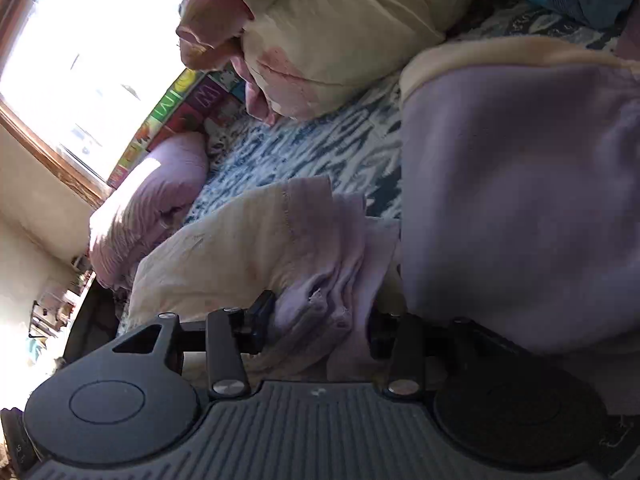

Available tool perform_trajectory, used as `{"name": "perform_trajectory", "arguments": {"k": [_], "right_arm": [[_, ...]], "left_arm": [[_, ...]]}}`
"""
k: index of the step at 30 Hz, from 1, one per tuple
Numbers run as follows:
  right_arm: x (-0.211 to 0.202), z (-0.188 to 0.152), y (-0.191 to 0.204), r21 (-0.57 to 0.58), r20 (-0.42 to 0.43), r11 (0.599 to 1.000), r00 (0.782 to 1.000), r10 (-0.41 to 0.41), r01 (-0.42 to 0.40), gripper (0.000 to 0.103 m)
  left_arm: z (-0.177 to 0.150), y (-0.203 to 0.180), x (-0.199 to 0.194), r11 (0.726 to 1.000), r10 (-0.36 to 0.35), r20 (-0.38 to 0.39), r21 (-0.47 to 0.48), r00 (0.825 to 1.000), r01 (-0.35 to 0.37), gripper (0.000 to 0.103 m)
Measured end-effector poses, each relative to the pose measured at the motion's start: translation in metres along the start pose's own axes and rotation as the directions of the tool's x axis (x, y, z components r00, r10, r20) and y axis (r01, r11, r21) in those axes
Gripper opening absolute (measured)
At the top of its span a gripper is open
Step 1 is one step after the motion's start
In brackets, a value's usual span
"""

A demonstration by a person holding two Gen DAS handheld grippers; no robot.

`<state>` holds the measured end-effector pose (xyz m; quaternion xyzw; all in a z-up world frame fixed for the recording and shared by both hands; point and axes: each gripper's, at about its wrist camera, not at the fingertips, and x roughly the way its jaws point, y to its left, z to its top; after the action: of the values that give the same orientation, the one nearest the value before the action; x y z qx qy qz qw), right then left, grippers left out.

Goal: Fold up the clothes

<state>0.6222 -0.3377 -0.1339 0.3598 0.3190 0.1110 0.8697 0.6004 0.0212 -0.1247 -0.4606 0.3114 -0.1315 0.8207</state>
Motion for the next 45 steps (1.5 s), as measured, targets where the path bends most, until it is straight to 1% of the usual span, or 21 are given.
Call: {"name": "perform_trajectory", "arguments": {"k": [3,5,6,7,8,9,11,15,18,23,24,27,30,32,34,35,36,38,41,44,45], "right_arm": [[0.007,0.006,0.009,-0.031,0.02,0.999,1.0,-0.016,0.017,0.044],[0.0,0.012,0.008,0.016,0.021,1.0,1.0,0.001,-0.001,0.047],[-0.008,0.014,0.01,0.019,0.044,1.0,0.999,0.015,-0.015,0.053],[-0.026,0.011,0.016,-0.01,0.085,1.0,0.996,0.013,-0.012,0.055],[-0.045,0.007,0.023,-0.045,0.129,0.999,0.992,0.008,-0.003,0.062],[-0.057,0.004,0.027,-0.069,0.13,0.998,0.992,-0.004,0.014,0.068],[-0.085,-0.008,0.034,-0.102,0.098,0.994,0.995,-0.028,0.038,0.069],[-0.155,-0.058,0.046,-0.167,0.0,0.986,1.0,-0.015,0.015,0.091],[-0.211,-0.105,0.06,-0.187,-0.052,0.982,0.999,-0.006,-0.004,0.1],[-0.295,-0.178,0.098,-0.247,-0.095,0.969,0.995,-0.029,0.005,0.103],[-0.312,-0.192,0.108,-0.271,-0.097,0.962,0.994,-0.04,0.012,0.103],[-0.361,-0.231,0.141,-0.345,-0.096,0.938,0.993,-0.072,0.035,0.103],[-0.395,-0.26,0.165,-0.417,-0.074,0.907,0.992,-0.103,0.063,0.103],[-0.41,-0.276,0.176,-0.455,-0.066,0.885,0.988,-0.137,0.093,0.103],[-0.426,-0.291,0.184,-0.488,-0.056,0.864,0.983,-0.176,0.127,0.103],[-0.433,-0.298,0.187,-0.5,-0.047,0.854,0.98,-0.192,0.143,0.103],[-0.44,-0.304,0.189,-0.508,-0.037,0.847,0.979,-0.203,0.156,0.103],[-0.453,-0.314,0.193,-0.519,-0.018,0.836,0.975,-0.221,0.18,0.103],[-0.469,-0.326,0.198,-0.532,0.007,0.821,0.971,-0.238,0.205,0.103],[-0.482,-0.334,0.202,-0.542,0.029,0.81,0.968,-0.248,0.223,0.103],[-0.486,-0.336,0.202,-0.542,0.035,0.809,0.968,-0.25,0.229,0.103]], "left_arm": [[0.005,-0.012,-0.019,1.0,0.005,0.003,0.007,1.0,-0.005,0.071],[0.004,-0.021,-0.039,0.999,0.014,0.017,0.03,1.0,-0.015,0.076],[0.001,-0.027,-0.053,0.997,0.028,0.027,0.067,0.999,-0.029,0.077],[-0.005,-0.032,-0.072,0.994,0.034,0.029,0.101,0.999,-0.036,0.078],[-0.012,-0.035,-0.091,0.992,0.033,0.027,0.124,0.999,-0.036,0.078],[-0.02,-0.039,-0.11,0.988,0.033,0.025,0.148,0.999,-0.036,0.08],[-0.035,-0.046,-0.148,0.98,0.032,0.021,0.195,0.999,-0.035,0.084],[-0.068,-0.059,-0.225,0.957,0.025,0.017,0.287,1.0,-0.029,0.094],[-0.101,-0.069,-0.295,0.932,0.014,0.019,0.361,1.0,-0.02,0.103],[-0.146,-0.086,-0.395,0.895,0.039,0.07,0.441,0.997,-0.066,0.103],[-0.155,-0.091,-0.411,0.879,0.065,0.099,0.465,0.993,-0.104,0.103],[-0.186,-0.106,-0.455,0.803,0.173,0.197,0.54,0.965,-0.254,0.103],[-0.215,-0.116,-0.482,0.729,0.227,0.267,0.592,0.937,-0.345,0.103],[-0.233,-0.118,-0.495,0.689,0.255,0.287,0.616,0.923,-0.382,0.103],[-0.25,-0.118,-0.505,0.669,0.26,0.276,0.64,0.925,-0.378,0.103],[-0.257,-0.117,-0.509,0.672,0.258,0.266,0.642,0.929,-0.37,0.103],[-0.264,-0.114,-0.515,0.685,0.256,0.267,0.628,0.929,-0.369,0.103],[-0.274,-0.108,-0.529,0.706,0.257,0.288,0.595,0.922,-0.383,0.103],[-0.286,-0.105,-0.542,0.72,0.266,0.299,0.57,0.916,-0.396,0.103],[-0.294,-0.11,-0.556,0.711,0.259,0.272,0.595,0.927,-0.373,0.103],[-0.297,-0.112,-0.558,0.701,0.268,0.285,0.597,0.92,-0.389,0.103]]}}
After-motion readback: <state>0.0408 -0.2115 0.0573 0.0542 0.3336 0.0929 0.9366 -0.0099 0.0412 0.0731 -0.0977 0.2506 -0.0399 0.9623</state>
